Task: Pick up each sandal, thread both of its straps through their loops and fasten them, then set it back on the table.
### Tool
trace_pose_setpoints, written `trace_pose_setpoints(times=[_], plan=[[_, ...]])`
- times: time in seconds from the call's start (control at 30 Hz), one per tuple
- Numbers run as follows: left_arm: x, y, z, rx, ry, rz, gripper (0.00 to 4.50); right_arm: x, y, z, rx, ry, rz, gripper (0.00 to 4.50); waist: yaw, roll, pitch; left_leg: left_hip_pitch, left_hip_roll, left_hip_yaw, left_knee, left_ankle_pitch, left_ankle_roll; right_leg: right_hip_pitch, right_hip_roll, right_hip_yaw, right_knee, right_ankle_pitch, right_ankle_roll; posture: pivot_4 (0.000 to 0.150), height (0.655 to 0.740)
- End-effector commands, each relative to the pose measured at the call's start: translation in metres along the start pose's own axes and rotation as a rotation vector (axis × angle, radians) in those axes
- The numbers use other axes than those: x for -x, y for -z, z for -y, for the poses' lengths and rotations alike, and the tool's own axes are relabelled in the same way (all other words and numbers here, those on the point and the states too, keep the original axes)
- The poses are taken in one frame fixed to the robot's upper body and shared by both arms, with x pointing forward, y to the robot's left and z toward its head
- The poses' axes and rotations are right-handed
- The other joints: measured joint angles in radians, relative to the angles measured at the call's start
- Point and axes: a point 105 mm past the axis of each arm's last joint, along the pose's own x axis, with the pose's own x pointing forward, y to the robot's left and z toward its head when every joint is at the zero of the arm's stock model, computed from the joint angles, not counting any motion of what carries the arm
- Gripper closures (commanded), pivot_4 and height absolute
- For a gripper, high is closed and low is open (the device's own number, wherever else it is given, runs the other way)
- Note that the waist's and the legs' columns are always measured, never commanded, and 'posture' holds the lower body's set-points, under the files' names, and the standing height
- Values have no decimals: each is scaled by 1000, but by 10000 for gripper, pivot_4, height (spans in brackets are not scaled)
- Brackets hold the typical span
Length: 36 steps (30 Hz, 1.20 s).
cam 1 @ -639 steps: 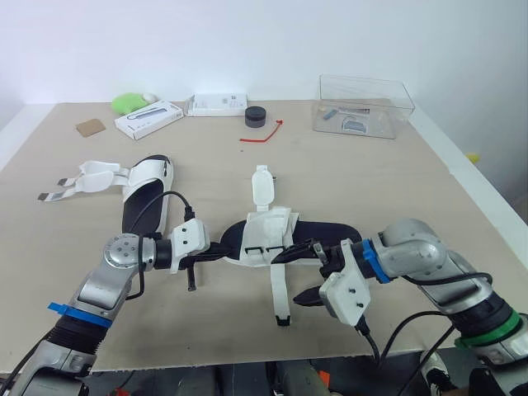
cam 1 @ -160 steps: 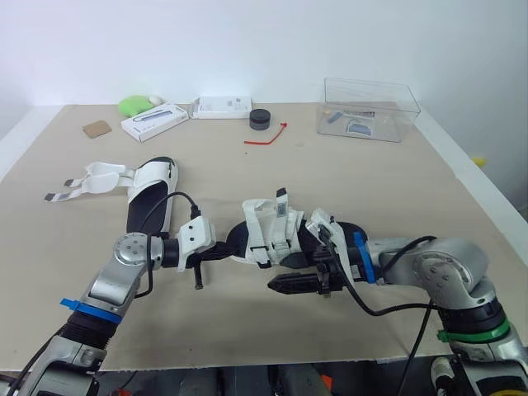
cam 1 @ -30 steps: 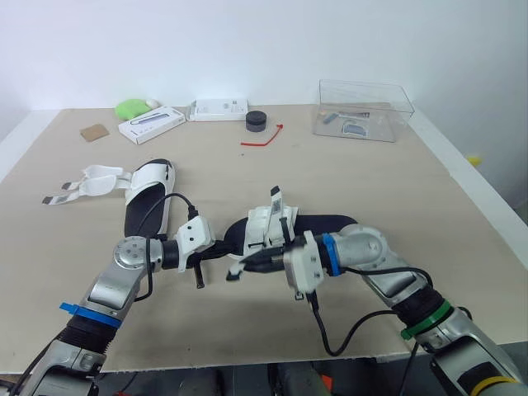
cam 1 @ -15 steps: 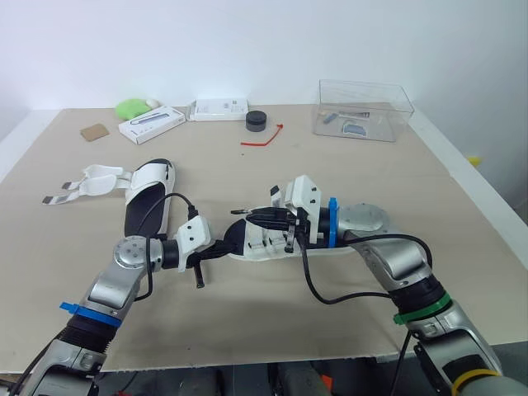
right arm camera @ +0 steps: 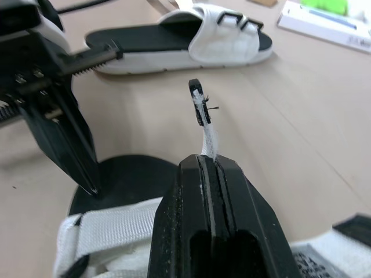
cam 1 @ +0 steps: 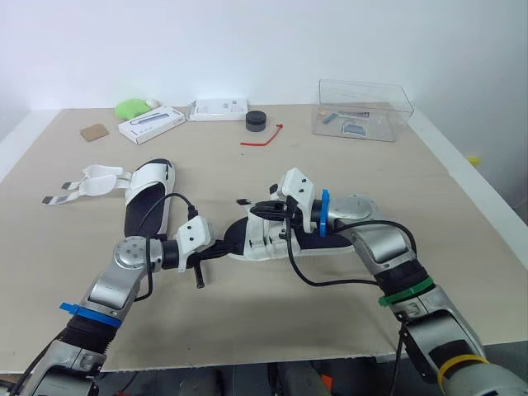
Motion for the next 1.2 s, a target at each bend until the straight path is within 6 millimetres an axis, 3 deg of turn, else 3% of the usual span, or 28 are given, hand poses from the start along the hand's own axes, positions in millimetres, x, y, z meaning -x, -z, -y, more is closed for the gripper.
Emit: trace_pose_setpoints(times=[0.03,0.1,0.2,0.27,0.4,0.5,0.6,0.67,0.73,0.83,0.93,1.03,1.2], plan=[[2,26,10,65,19,-96,45000,8,-15,20,28,76,31,44396,0,0,0,0,0,0,0,0,0,0,0,0,0,0,0,1500,7400],[3,26,10,65,19,-97,45000,9,-17,22,21,85,40,44396,0,0,0,0,0,0,0,0,0,0,0,0,0,0,0,1500,7400],[3,26,10,67,17,-98,45000,12,-25,24,61,103,68,35815,0,0,0,0,0,0,0,0,0,0,0,0,0,0,0,1500,7400],[3,26,10,67,17,-98,45000,14,-33,24,101,106,98,24662,0,0,0,0,0,0,0,0,0,0,0,0,0,1,0,1500,7400],[2,26,10,65,19,-98,45000,16,-48,20,190,95,132,8736,0,0,0,-1,0,0,-1,0,0,-1,0,0,0,0,-1,1500,7400],[1,25,9,64,21,-95,45000,15,-65,15,229,77,189,344,-1,0,0,-1,0,0,-1,0,0,-1,0,0,0,0,-1,1500,7400],[1,25,9,63,23,-93,45000,10,-82,8,201,33,252,344,-1,0,0,-1,0,0,0,0,0,-1,0,0,0,0,-1,1500,7400],[0,24,9,60,25,-92,45000,6,-83,3,165,-12,242,344,-1,0,0,-1,0,0,0,0,0,-1,0,0,0,1,-1,1500,7400],[0,24,9,59,27,-88,45000,1,-79,-1,131,-52,227,5363,0,0,0,-1,1,-1,0,0,0,-1,0,0,0,1,-2,1500,7400],[-1,21,9,56,26,-75,45000,-5,-66,-2,84,-86,153,16931,0,0,0,-1,1,-1,-1,0,0,-1,0,0,0,2,-5,1500,7400],[-1,18,9,61,25,-56,45000,-9,-52,0,43,-119,69,33266,0,0,0,-2,0,0,-1,0,0,-1,-1,0,0,2,-5,1500,7400],[-1,17,10,64,26,-49,45000,-13,-37,8,29,-118,-38,44211,-1,0,0,-1,0,0,-1,0,0,-2,-1,0,0,2,-5,1500,7400],[0,15,10,61,23,-45,45000,-17,-20,29,41,-52,-180,44211,-1,0,0,-2,0,0,-1,0,0,-2,0,0,0,2,-6,1500,7400]])
